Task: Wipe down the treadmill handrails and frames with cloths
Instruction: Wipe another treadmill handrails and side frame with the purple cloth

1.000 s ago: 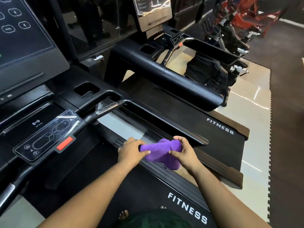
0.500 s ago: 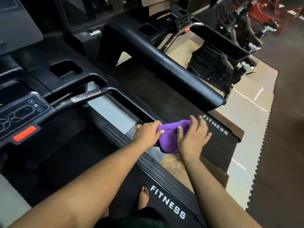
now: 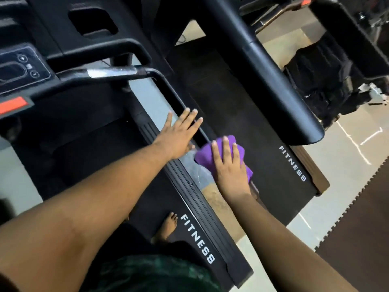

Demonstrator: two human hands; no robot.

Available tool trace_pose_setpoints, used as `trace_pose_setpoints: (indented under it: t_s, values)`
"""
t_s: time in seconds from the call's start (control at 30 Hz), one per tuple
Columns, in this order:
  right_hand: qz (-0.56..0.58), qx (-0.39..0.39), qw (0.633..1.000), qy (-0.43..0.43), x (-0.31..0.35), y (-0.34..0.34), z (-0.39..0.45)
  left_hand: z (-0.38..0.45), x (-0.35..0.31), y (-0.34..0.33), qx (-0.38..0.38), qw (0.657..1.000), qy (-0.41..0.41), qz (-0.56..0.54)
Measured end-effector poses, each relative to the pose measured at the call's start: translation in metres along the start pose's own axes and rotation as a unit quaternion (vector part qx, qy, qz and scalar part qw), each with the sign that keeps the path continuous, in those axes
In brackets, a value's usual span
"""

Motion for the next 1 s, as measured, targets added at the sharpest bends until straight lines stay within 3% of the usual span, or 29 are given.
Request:
trace_pose_setpoints:
  t_s: [0.13, 0.27, 0.37, 0.43, 0.47, 0.5, 0.57, 0.63, 0.7, 0.77, 0.87, 1.0]
  values:
    - [-0.105, 0.013, 0.990, 0.090, -0.039, -0.008, -0.063, -0.001, -0.003, -0.017, -0.052, 0.993, -0.079, 0.074]
    - [-0.226, 0.034, 0.960, 0.164, -0.001, -0.001, 0.001, 0.017, 0.019, -0.017, -0.092, 0.989, -0.080, 0.080]
    - [-0.411, 0.127, 0.877, 0.215, 0.040, -0.012, 0.041, 0.025, 0.044, -0.017, -0.099, 0.992, -0.043, 0.072]
    - [-0.512, 0.140, 0.813, 0.241, 0.045, -0.019, 0.044, 0.025, 0.059, -0.022, -0.103, 0.991, -0.039, 0.079]
    - [-0.523, 0.143, 0.800, 0.258, 0.042, -0.016, 0.039, 0.024, 0.064, -0.023, -0.106, 0.990, -0.044, 0.084]
    - [-0.501, 0.154, 0.808, 0.271, 0.037, -0.012, 0.031, 0.021, 0.072, -0.024, -0.107, 0.989, -0.051, 0.086]
    - [-0.403, 0.152, 0.867, 0.251, 0.013, 0.004, 0.005, 0.019, 0.082, -0.023, -0.108, 0.988, -0.065, 0.090]
    - [-0.345, 0.139, 0.898, 0.236, 0.000, 0.020, -0.010, 0.020, 0.092, -0.021, -0.118, 0.986, -0.054, 0.106]
    - [-0.307, 0.139, 0.910, 0.243, 0.010, 0.027, 0.014, 0.024, 0.101, -0.011, -0.118, 0.984, -0.046, 0.128]
    - [-0.241, 0.085, 0.939, 0.231, 0.041, 0.030, 0.072, 0.032, 0.109, -0.004, -0.124, 0.979, -0.044, 0.158]
    - [-0.124, 0.030, 0.980, 0.150, 0.080, 0.036, 0.154, 0.038, 0.127, 0.007, -0.131, 0.968, -0.036, 0.213]
    - [-0.025, -0.017, 0.998, 0.046, 0.062, 0.032, 0.118, 0.038, 0.150, 0.020, -0.119, 0.968, -0.028, 0.220]
Point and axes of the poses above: each hand's wrist, its own z-axis towards the middle knuckle, its own y-axis out of the back of the hand, x = y × z, the point moved 2 cm from there along z, towards the middle knuckle, and after that the axes turned 4 degrees about z, right-handed, at the moved point
